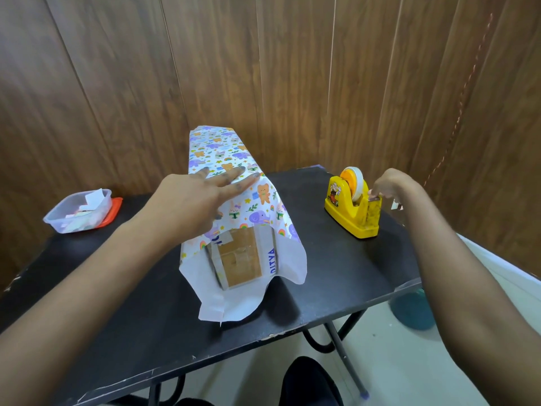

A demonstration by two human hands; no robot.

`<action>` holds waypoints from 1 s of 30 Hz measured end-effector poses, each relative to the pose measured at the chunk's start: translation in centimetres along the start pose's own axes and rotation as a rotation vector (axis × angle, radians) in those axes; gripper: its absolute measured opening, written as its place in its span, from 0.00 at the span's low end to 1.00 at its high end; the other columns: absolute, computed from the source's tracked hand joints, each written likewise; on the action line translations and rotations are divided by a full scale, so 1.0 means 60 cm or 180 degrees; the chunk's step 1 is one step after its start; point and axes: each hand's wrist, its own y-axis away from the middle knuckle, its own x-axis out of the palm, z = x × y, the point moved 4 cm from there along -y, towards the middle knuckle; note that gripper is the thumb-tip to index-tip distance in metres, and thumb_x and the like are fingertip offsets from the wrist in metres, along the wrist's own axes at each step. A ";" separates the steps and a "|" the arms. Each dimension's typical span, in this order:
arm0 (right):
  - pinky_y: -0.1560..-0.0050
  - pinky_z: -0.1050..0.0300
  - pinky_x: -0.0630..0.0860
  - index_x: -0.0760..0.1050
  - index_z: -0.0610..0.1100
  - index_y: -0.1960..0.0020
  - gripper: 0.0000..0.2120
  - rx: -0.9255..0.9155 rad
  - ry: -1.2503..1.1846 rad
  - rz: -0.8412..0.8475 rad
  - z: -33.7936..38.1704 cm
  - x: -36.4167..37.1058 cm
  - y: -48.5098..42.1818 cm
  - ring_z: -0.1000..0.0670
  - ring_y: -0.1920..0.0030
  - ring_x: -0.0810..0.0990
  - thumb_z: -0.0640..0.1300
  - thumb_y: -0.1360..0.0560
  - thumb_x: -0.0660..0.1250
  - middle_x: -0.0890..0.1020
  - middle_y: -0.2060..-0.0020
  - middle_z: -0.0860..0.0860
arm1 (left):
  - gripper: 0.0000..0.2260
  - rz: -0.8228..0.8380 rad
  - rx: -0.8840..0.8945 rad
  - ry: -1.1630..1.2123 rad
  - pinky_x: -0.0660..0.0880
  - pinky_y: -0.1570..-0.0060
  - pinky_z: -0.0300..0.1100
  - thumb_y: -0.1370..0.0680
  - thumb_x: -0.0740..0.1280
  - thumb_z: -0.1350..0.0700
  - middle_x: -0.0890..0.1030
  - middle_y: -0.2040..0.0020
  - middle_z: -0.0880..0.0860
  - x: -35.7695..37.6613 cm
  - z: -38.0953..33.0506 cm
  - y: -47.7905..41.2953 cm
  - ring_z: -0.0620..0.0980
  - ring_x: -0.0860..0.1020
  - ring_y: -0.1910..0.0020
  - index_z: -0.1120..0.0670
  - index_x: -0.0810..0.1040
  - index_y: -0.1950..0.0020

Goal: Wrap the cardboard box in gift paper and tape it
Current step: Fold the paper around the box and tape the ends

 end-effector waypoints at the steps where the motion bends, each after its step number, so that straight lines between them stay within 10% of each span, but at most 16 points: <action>1: 0.39 0.47 0.72 0.71 0.29 0.37 0.19 -0.0028 -0.0035 0.0015 0.000 -0.001 0.001 0.38 0.37 0.73 0.39 0.23 0.66 0.74 0.37 0.36 | 0.39 0.0013 -0.0001 -0.0010 0.59 0.75 0.36 0.20 0.59 0.51 0.44 0.24 0.36 0.000 0.000 0.000 0.48 0.64 0.28 0.35 0.22 0.40; 5: 0.39 0.52 0.72 0.73 0.32 0.40 0.15 -0.0133 -0.1123 -0.0065 -0.007 -0.014 -0.001 0.43 0.39 0.75 0.37 0.25 0.67 0.77 0.42 0.41 | 0.39 0.0011 -0.0002 -0.0014 0.60 0.75 0.35 0.20 0.58 0.51 0.43 0.24 0.36 0.002 0.000 0.001 0.47 0.64 0.29 0.34 0.22 0.41; 9: 0.63 0.62 0.67 0.74 0.41 0.60 0.09 0.0131 -0.1389 0.0301 -0.037 -0.009 0.013 0.50 0.62 0.72 0.37 0.22 0.62 0.73 0.65 0.48 | 0.39 0.0017 -0.0023 0.0024 0.63 0.73 0.35 0.20 0.58 0.50 0.43 0.24 0.36 0.000 -0.002 0.003 0.46 0.65 0.29 0.34 0.22 0.39; 27: 0.77 0.61 0.78 0.68 0.34 0.61 0.11 0.0734 -0.4878 0.0544 -0.123 0.142 0.021 0.43 0.59 0.79 0.30 0.22 0.53 0.74 0.62 0.41 | 0.39 0.0099 -0.0043 -0.0010 0.62 0.73 0.34 0.20 0.57 0.49 0.41 0.25 0.36 0.002 -0.002 0.002 0.45 0.61 0.27 0.34 0.20 0.42; 30: 0.72 0.63 0.79 0.70 0.37 0.60 0.10 0.0138 -0.5281 0.0777 -0.114 0.141 0.046 0.49 0.68 0.84 0.34 0.21 0.57 0.79 0.65 0.44 | 0.39 0.0030 -0.0021 -0.0016 0.61 0.74 0.34 0.20 0.58 0.50 0.41 0.25 0.36 0.001 -0.002 0.001 0.45 0.62 0.27 0.34 0.20 0.42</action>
